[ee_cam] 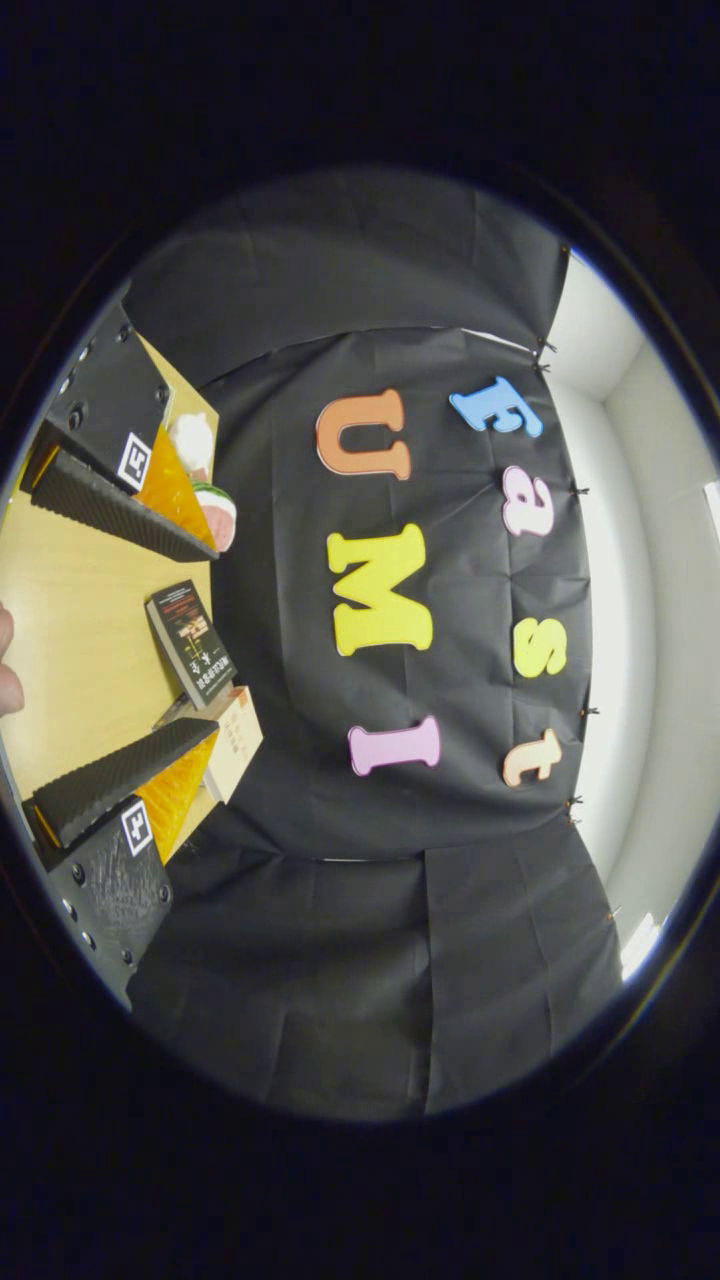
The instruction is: Open the storage box then place both shoes into the box .Put the left shoe in first, then the right shoe, with the right side of both shoes facing outward in a uniform manner.
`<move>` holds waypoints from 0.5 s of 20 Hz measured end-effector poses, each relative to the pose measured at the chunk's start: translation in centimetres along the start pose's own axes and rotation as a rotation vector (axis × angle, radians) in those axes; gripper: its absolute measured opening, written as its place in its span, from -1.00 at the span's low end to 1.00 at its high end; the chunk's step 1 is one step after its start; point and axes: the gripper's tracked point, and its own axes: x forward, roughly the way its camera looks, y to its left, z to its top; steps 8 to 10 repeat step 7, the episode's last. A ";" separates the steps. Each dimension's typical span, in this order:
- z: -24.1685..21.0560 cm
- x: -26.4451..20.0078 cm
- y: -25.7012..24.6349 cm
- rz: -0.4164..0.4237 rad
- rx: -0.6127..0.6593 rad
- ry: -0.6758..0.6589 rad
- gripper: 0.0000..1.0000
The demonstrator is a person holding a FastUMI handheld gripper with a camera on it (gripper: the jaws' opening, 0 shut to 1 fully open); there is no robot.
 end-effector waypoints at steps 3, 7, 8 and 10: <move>0.5 -0.1 0.5 0.004 0.002 -0.012 0.92; 0.3 -0.2 0.9 0.007 -0.015 -0.018 0.92; 0.3 -0.2 0.9 0.007 -0.015 -0.018 0.92; 0.3 -0.2 0.9 0.007 -0.015 -0.018 0.92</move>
